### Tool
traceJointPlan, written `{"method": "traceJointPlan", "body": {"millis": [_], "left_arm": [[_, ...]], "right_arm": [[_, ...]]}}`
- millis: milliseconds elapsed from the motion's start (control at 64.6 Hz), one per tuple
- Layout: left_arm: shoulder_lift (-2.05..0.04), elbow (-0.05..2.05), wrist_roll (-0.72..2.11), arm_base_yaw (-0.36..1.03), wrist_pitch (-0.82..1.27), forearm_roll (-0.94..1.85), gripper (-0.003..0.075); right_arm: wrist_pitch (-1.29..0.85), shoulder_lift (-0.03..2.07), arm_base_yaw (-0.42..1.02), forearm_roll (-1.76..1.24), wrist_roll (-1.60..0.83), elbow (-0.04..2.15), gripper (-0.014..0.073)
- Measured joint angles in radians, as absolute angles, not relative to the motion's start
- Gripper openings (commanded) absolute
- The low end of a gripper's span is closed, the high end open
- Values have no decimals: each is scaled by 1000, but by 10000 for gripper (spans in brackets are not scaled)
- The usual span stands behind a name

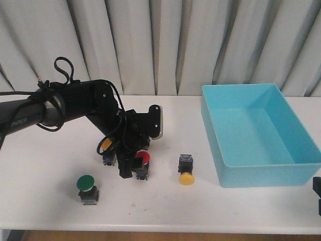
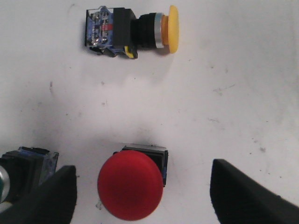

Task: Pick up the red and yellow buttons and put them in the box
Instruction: 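Reach the left gripper down and grasp the red button nearest the robot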

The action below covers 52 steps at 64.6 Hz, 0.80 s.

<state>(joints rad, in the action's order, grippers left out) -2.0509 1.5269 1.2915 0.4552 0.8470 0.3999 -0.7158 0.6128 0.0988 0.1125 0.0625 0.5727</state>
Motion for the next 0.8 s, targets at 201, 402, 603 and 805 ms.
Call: {"method": "traceJointPlan", "body": {"millis": [201, 402, 603, 805], "left_arm": [[-2117, 1559, 1314, 455, 852, 387, 559], [-2149, 1559, 1318, 455, 846, 371, 556], [-2165, 1559, 1318, 455, 845, 371, 482], [-2165, 1559, 1318, 455, 845, 371, 353]], "right_arm": [[-716, 613, 99, 113, 62, 573, 524], [-716, 613, 99, 113, 62, 573, 524], [-716, 613, 99, 113, 62, 573, 524], [-724, 613, 99, 113, 62, 573, 524]]}}
